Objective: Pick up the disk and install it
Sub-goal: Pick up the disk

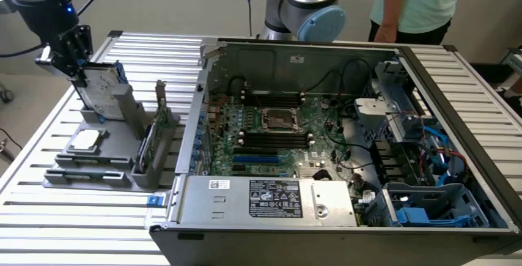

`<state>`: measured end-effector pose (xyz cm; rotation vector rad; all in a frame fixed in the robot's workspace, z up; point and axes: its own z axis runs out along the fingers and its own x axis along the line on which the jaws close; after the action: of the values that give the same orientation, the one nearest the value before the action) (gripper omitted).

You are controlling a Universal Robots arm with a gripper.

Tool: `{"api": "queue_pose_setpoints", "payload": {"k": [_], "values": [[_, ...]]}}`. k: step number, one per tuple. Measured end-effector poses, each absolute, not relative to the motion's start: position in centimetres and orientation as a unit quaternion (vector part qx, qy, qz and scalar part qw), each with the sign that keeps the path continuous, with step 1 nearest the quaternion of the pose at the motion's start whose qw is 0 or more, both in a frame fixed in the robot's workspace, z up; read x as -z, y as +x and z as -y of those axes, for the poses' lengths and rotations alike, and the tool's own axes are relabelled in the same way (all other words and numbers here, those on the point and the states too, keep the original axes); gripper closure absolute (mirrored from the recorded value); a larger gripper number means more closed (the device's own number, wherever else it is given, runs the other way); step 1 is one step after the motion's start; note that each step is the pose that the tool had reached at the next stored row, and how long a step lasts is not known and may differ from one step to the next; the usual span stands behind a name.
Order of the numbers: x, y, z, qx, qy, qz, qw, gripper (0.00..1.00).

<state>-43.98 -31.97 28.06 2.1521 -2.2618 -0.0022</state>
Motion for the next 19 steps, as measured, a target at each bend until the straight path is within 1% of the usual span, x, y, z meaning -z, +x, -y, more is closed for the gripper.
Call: {"api": "queue_pose_setpoints", "payload": {"k": [19], "values": [[-28.07,-43.98,32.01,0.001,0.689,0.724,0.01,0.67]]}}
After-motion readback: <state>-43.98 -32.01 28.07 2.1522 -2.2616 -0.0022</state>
